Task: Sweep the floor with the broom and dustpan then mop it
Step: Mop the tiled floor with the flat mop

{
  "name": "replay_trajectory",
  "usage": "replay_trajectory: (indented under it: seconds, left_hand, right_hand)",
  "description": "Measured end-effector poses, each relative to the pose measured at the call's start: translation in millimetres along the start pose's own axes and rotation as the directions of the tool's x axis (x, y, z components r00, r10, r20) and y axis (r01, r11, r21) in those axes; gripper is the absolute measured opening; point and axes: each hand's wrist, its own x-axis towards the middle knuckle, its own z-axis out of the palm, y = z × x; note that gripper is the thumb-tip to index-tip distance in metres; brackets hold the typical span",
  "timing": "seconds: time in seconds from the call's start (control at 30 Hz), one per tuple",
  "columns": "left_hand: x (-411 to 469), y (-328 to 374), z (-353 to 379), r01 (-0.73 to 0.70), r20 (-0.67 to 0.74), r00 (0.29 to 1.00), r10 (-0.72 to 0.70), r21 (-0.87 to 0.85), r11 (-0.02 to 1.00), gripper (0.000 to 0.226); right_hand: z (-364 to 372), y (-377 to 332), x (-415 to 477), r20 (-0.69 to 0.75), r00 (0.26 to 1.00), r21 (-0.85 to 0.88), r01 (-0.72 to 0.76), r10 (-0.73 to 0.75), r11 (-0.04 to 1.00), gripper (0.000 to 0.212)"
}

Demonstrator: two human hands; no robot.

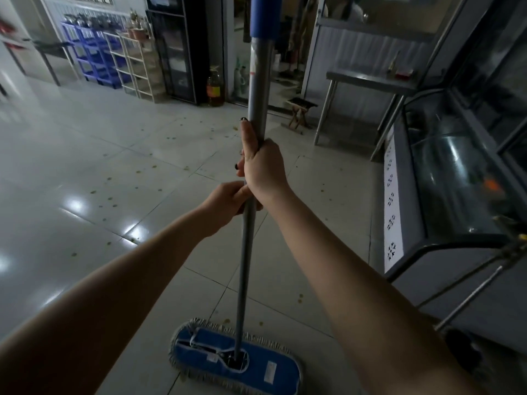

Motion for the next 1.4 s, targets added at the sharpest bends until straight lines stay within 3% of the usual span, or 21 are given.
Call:
replay_trajectory:
  seconds: [0.17, 0.37, 0.57, 0.83, 1.07, 1.17, 1.4]
  left_hand:
    - [-8.4, -26.3, -75.9, 0.003, 0.096, 0.995, 0.003, -0.063, 0.998, 0.026]
    - [-29.8, -59.6, -148.9, -0.053, 0.270, 0.961, 0.059, -0.029, 0.998, 0.027]
    - [-48.7, -89.0, -178.2, 0.005, 0.429, 0.903, -0.001, -0.007, 1.000, 0.018]
    - [-73.4, -88.9, -183.7, -0.022, 0.521, 0.853, 0.032, -0.025, 0.999, 0.014]
    - [-100.6, -89.6, -180.8, -0.087, 0.564, 0.825, 0.029, 0.077, 0.993, 0.018]
    - [-118.4, -88.6, -172.4, -0.132, 0.545, 0.838, 0.030, 0.149, 0.980, 0.034]
    - [-168.6, -83.8, -150.3, -0.150, 0.496, 0.868, 0.034, 0.197, 0.969, 0.024]
  right_hand:
    - [71.8, -11.2, -9.9, -0.005, 1.000, -0.040, -0.025, 0.025, 0.999, 0.050]
    - [151.3, -18.2, -33.2, -0.128, 0.985, -0.033, -0.123, 0.118, 0.992, 0.049]
    - [193.8, -11.4, -65.5, -0.287, 0.934, -0.044, -0.234, 0.212, 0.971, 0.042]
    - [193.0, -22.3, -102.8, -0.244, 0.943, -0.049, -0.244, 0.226, 0.968, 0.038]
    - [184.1, -25.9, -137.0, -0.188, 0.954, -0.077, -0.253, 0.235, 0.964, 0.043]
    - [176.8, -30.0, -157.2, -0.211, 0.946, -0.053, -0.263, 0.247, 0.963, 0.040]
    - [159.2, -43.2, -208.5, -0.228, 0.928, -0.019, -0.306, 0.294, 0.952, 0.034]
